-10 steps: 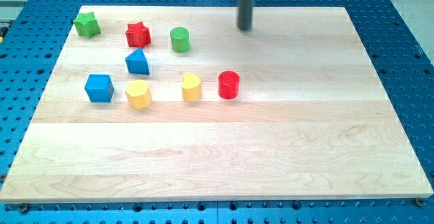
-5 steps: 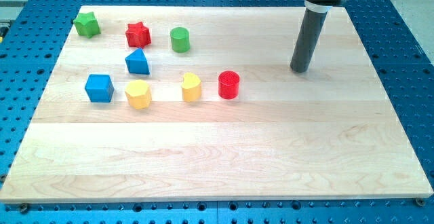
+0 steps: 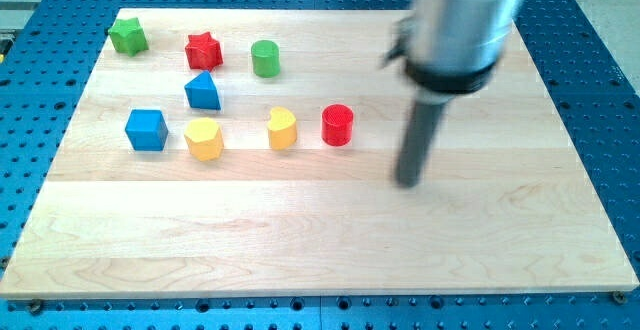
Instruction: Insert the hexagon in between the heart and cube
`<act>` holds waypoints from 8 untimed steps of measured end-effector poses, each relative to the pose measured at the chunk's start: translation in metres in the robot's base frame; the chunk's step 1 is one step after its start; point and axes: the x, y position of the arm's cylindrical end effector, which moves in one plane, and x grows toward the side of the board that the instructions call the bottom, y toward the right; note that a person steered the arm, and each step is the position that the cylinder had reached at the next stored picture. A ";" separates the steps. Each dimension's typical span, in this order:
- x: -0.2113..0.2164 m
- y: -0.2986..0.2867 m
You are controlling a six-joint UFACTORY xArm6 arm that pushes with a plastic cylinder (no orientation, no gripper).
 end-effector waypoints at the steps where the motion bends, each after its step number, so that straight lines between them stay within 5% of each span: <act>1: 0.002 -0.167; 2: -0.022 -0.206; 6: -0.052 -0.160; 8: -0.010 -0.170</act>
